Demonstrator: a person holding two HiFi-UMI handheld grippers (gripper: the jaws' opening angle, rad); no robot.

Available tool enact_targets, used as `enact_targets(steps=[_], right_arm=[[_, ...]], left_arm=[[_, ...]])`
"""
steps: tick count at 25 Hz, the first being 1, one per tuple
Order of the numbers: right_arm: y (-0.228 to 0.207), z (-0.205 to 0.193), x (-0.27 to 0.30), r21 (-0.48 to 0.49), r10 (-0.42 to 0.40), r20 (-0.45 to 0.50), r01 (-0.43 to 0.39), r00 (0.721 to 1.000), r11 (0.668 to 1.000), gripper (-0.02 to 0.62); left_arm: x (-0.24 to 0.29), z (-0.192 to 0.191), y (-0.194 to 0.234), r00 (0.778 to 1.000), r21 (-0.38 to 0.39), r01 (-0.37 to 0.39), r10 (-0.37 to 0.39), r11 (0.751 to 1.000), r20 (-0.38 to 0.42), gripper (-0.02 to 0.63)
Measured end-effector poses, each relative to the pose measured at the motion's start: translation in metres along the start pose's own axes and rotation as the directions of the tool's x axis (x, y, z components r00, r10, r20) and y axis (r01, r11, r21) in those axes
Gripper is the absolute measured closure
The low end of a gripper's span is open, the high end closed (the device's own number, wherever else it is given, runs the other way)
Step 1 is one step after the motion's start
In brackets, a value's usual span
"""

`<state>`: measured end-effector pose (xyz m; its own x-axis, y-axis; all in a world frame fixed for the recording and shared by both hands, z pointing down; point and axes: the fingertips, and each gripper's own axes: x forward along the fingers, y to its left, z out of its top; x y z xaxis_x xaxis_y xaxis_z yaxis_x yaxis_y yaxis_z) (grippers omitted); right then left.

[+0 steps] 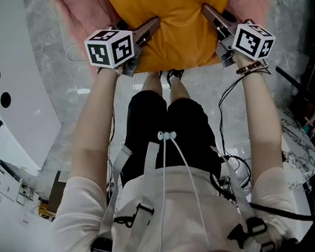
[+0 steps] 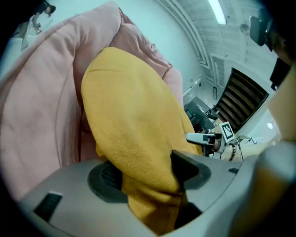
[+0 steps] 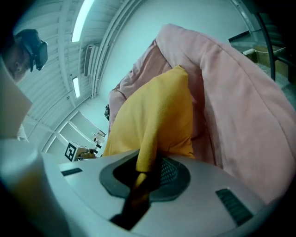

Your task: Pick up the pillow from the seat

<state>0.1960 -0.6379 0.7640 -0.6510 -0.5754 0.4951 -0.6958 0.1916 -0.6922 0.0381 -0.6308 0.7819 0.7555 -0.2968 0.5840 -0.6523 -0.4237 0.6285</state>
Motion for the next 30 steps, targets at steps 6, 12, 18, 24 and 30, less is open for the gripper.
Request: enact_targets(steps=[6,12,18,24,30], right_arm=[[0.044,0.040,-0.029,-0.121,0.020,0.084,-0.009,0.996,0.993,0.535],[0.097,0.074,-0.070,-0.234,0.010,0.119,0.018,0.993,0.972,0.537],[0.149,0.113,-0.106,-0.294,0.034,0.189,0.023,0.981,0.955,0.535],[0.201,0.151,-0.131,-0.342,0.078,0.270,0.020,0.960,0.940,0.535],[0.236,0.185,-0.153,-0.394,0.112,0.331,0.029,0.937,0.919,0.535]], left_arm=[[-0.026,0.029,-0.032,0.994,0.071,0.011,-0.018,0.997,0.108,0.311],[-0.061,0.053,-0.076,0.984,0.087,0.030,-0.045,0.996,0.175,0.314],[-0.100,0.096,-0.117,0.974,0.167,0.019,-0.056,0.986,0.220,0.316],[-0.144,0.143,-0.150,0.957,0.260,-0.003,-0.072,0.966,0.281,0.318],[-0.172,0.181,-0.178,0.940,0.327,-0.020,-0.093,0.945,0.328,0.318]])
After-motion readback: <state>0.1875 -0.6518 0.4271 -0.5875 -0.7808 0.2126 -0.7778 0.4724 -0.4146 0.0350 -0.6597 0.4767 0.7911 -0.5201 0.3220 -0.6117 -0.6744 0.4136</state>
